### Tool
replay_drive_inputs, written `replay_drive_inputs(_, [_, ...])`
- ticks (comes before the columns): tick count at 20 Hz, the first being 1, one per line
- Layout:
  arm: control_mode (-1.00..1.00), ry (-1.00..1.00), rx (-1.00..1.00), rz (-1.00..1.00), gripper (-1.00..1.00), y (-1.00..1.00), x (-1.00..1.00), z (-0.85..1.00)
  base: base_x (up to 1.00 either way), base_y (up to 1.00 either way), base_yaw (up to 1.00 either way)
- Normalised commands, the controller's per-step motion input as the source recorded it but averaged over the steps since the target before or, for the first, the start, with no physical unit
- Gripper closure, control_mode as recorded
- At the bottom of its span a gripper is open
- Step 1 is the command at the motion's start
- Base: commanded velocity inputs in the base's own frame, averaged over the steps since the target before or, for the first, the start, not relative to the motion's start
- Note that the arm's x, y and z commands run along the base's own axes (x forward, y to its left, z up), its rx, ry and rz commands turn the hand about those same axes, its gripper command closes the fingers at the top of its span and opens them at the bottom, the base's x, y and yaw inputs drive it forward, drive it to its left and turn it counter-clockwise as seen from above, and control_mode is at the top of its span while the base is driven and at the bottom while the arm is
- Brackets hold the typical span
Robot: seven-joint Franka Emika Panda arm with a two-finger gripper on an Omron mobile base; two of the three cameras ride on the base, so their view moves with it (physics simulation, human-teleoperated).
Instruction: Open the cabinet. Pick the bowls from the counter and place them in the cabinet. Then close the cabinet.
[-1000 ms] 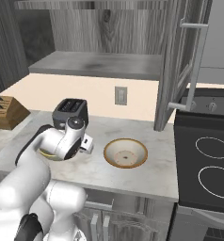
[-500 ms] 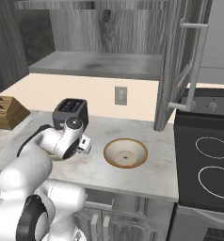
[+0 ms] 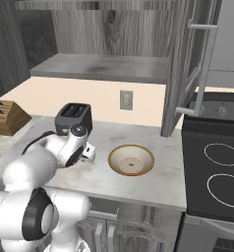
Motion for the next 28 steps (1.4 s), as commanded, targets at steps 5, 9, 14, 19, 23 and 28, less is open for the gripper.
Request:
replay_drive_inputs(5, [-1.00, 0.00, 0.00, 0.00, -1.00, 0.10, 0.00, -0.28, 0.00, 0.00, 0.00])
replay_drive_inputs(9, [-1.00, 0.00, 0.00, 0.00, -1.00, 0.25, 0.00, -0.27, 0.00, 0.00, 0.00])
replay_drive_inputs(14, [-1.00, 0.00, 0.00, 0.00, -1.00, 0.35, 0.00, -0.37, 0.00, 0.00, 0.00])
replay_drive_inputs(19, [-1.00, 0.00, 0.00, 0.00, 1.00, 0.38, 0.00, -0.32, 0.00, 0.00, 0.00])
replay_drive_inputs(23, [-1.00, 0.00, 0.00, 0.00, 1.00, 0.11, 0.00, -0.20, 0.00, 0.00, 0.00])
replay_drive_inputs(28, [-1.00, -0.04, 0.00, 0.00, 1.00, 0.00, -0.19, -0.05, 0.00, 0.00, 0.00])
